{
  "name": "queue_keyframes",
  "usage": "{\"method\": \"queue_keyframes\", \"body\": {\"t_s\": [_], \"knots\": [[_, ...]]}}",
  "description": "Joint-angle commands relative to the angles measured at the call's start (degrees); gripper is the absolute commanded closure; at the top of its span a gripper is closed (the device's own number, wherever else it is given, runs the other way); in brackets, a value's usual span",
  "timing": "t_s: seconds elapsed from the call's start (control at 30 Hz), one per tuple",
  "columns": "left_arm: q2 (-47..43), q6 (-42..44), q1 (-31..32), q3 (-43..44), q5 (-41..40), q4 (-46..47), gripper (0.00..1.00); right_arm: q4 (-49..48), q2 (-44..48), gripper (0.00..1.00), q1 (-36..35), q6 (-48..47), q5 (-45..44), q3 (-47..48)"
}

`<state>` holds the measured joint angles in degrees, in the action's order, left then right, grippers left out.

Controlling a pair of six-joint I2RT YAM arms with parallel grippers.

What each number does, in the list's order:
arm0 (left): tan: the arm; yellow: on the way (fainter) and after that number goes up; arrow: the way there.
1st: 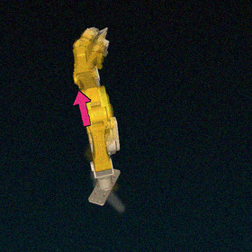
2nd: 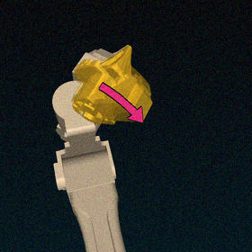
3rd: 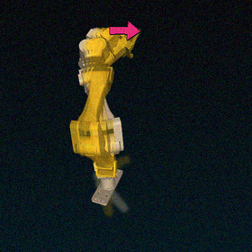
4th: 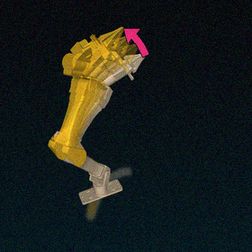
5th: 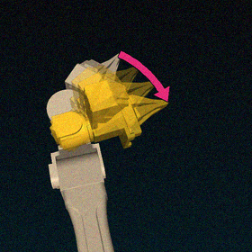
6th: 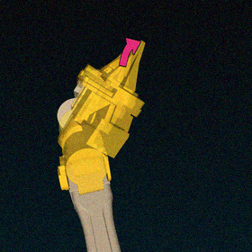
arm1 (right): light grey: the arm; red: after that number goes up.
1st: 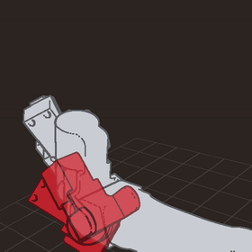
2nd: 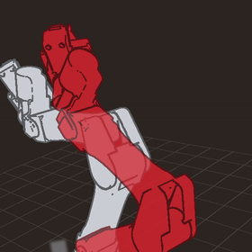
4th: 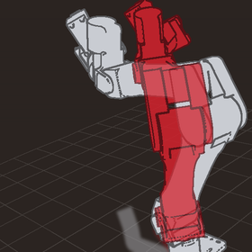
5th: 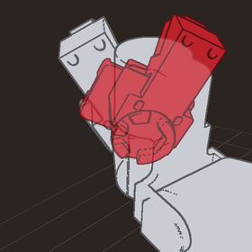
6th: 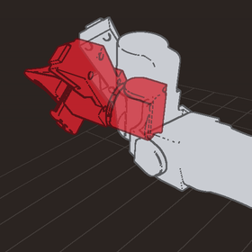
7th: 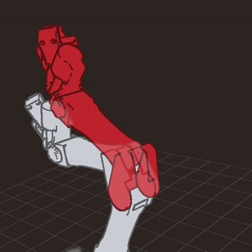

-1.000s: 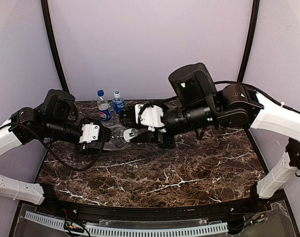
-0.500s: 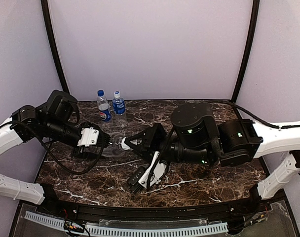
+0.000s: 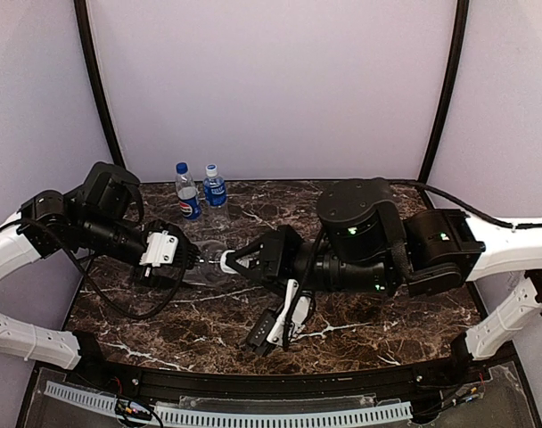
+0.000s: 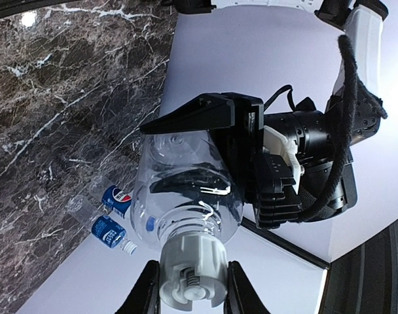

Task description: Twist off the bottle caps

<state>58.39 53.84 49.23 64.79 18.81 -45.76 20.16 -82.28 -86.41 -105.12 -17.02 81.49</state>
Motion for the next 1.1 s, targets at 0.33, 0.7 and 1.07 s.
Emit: {"method": "queue_keyframes", "body": {"t_s": [0.33, 0.7, 1.07], "knots": [[1.22, 0.34, 0.05, 0.84, 0.47, -2.13, 0.77, -2.54, 3.45, 1.0, -0.25, 1.8, 2.93, -2.84], [0.12, 0.15, 0.07, -3.2, -7.72, 5.1, 0.8, 1.16, 3.89, 1.0, 2.14, 19.78, 4.36, -0.91], [-1.46, -0.78, 0.01, -5.36, -9.62, 6.96, 0.8, -4.56, 7.23, 1.0, 8.04, 43.51, 9.45, -1.78]]}}
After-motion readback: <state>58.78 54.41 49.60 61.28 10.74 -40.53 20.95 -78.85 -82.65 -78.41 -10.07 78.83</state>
